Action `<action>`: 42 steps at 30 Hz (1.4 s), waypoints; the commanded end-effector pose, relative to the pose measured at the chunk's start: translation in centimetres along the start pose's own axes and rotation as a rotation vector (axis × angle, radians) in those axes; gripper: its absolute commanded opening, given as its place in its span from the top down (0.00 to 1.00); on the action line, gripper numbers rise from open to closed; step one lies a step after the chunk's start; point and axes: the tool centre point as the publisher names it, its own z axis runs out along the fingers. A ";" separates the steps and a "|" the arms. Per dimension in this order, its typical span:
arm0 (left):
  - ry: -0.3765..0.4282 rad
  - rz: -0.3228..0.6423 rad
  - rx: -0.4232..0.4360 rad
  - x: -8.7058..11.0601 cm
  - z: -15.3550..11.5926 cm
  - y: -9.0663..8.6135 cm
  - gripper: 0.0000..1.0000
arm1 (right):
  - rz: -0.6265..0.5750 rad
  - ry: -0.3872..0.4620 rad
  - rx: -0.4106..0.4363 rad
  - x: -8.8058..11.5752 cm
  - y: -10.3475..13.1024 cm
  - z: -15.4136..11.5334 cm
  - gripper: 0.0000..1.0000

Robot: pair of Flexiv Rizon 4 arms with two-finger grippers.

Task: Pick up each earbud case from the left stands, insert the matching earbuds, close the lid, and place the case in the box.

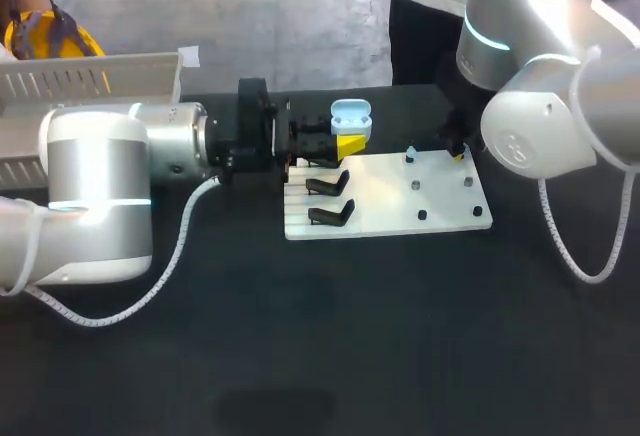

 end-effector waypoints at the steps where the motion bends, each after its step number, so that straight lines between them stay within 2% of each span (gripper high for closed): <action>1: -0.004 0.004 -0.006 0.1 0.0 -0.1 1.00 | 0.002 -0.002 0.002 0.0 0.1 0.1 0.57; 16: -0.004 0.004 -0.006 0.1 0.0 -0.1 1.00 | 0.003 -0.002 -0.002 -0.3 0.2 0.2 0.67; 20: -0.004 0.004 -0.006 0.1 0.0 -0.1 1.00 | 0.003 -0.002 -0.003 -0.5 0.3 0.2 0.73; 29: -0.004 0.004 -0.006 0.1 0.0 -0.1 1.00 | 0.006 0.002 -0.005 -0.6 0.4 0.3 1.00; 37: -0.004 0.004 -0.006 0.1 0.0 -0.1 1.00 | 0.006 0.012 -0.006 -0.5 0.4 0.3 1.00; 42: -0.004 0.004 -0.006 0.1 0.0 -0.1 1.00 | 0.011 0.013 -0.004 -0.5 0.3 -1.0 1.00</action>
